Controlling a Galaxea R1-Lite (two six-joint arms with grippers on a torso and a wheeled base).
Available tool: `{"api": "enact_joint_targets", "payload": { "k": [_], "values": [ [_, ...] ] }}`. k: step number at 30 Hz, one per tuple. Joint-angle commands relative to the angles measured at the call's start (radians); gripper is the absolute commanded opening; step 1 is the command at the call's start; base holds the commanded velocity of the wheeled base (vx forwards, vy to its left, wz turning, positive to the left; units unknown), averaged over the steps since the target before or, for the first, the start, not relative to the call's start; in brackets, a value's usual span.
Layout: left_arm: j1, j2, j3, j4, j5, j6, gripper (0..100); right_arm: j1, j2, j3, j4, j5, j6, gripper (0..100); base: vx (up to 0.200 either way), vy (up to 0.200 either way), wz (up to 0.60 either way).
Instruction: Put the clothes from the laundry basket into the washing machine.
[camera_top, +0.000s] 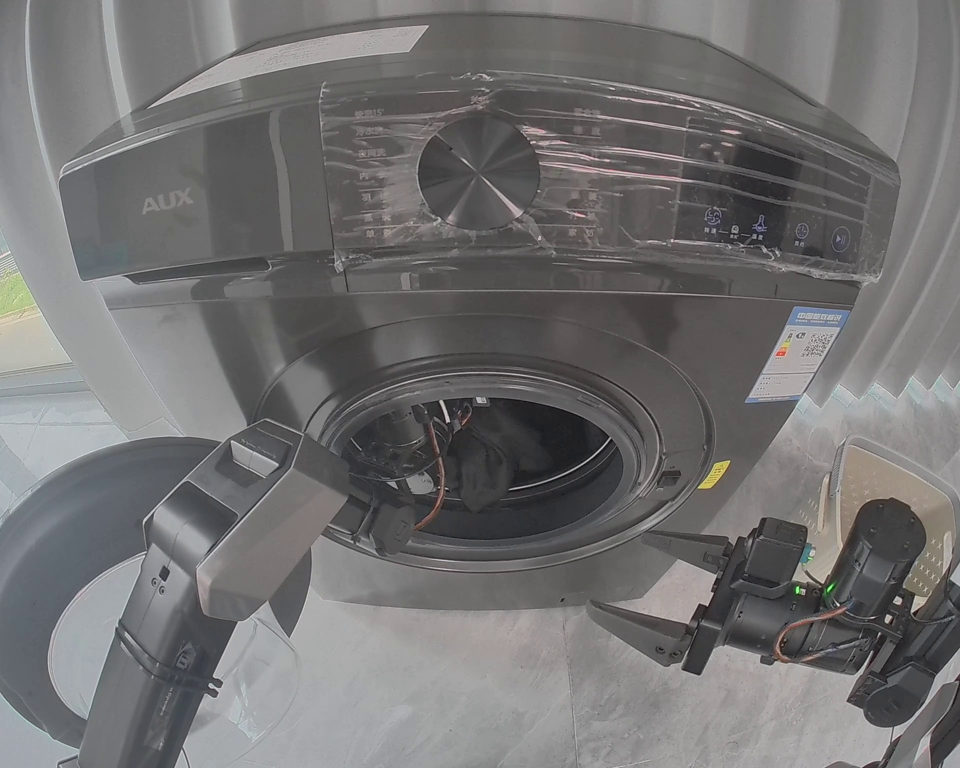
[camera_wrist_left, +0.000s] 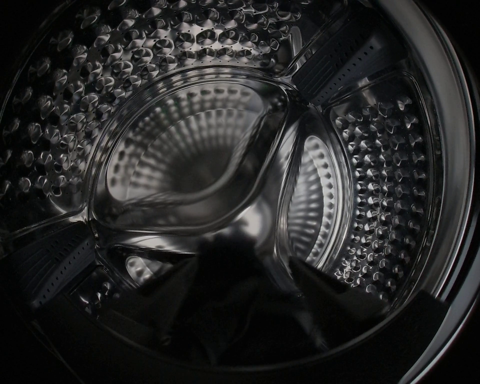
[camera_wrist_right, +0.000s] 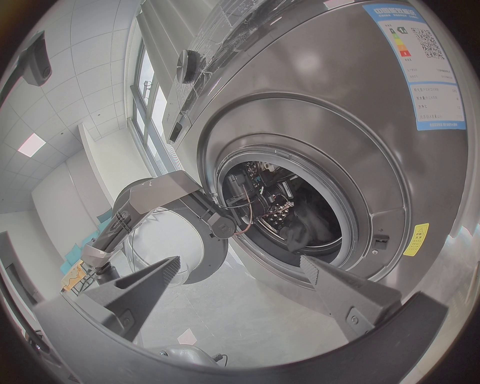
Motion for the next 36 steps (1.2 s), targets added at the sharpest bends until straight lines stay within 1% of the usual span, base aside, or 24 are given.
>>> {"api": "enact_joint_targets", "payload": {
  "k": [1,5,9,10,11,14,17,19,27,30,31,32,33,36],
  "values": [
    [0.0,0.018,-0.002,0.002,-0.001,-0.001,100,0.0,-0.003,0.002,0.0,0.001,0.0,100,0.0,0.0,0.0],
    [-0.013,0.015,0.021,-0.012,-0.001,-0.008,100,0.0,-0.003,0.002,0.0,0.001,0.0,100,0.0,0.0,0.0],
    [-0.051,-0.021,0.122,-0.017,-0.001,-0.01,100,0.0,-0.003,0.002,0.0,0.001,0.0,100,0.0,0.0,0.0],
    [-0.051,-0.021,0.122,-0.017,-0.001,-0.01,100,0.0,-0.003,0.002,0.0,0.001,0.0,100,0.0,0.0,0.0],
    [-0.08,-0.061,0.217,-0.014,-0.002,-0.016,100,0.0,-0.003,0.002,0.0,0.001,0.0,100,0.0,0.0,0.0],
    [-0.111,-0.114,0.36,-0.009,-0.016,-0.025,100,0.0,-0.004,0.002,0.0,0.001,0.0,100,0.0,0.0,0.0],
    [-0.128,-0.127,0.444,-0.014,-0.034,-0.027,100,0.0,-0.003,0.002,0.0,0.001,0.0,100,0.0,0.0,0.0],
    [-0.132,-0.125,0.472,-0.02,-0.045,-0.028,100,0.0,-0.003,0.002,0.0,0.001,0.0,100,0.0,0.0,0.0],
    [-0.158,-0.13,0.572,-0.034,-0.047,-0.028,100,0.0,-0.004,0.002,0.0,0.001,0.0,100,0.0,0.0,0.0],
    [-0.181,-0.15,0.63,-0.058,-0.047,-0.028,100,0.0,-0.004,0.002,0.0,0.001,0.0,100,0.0,0.0,0.0],
    [-0.195,-0.165,0.682,-0.078,-0.047,-0.028,100,0.0,-0.004,0.002,0.0,0.001,0.0,100,0.0,0.0,0.0],
    [-0.2,-0.168,0.693,-0.083,-0.047,-0.028,100,0.0,-0.004,0.002,0.0,0.001,0.0,100,0.0,0.0,0.0],
    [-0.217,-0.179,0.742,-0.107,-0.047,-0.028,100,0.0,-0.004,0.002,0.0,0.001,0.0,100,0.0,0.0,0.0],
    [-0.244,-0.208,0.829,-0.167,-0.048,-0.028,100,0.0,-0.004,0.002,0.0,0.001,0.0,100,0.0,0.0,0.0]
  ]
}}
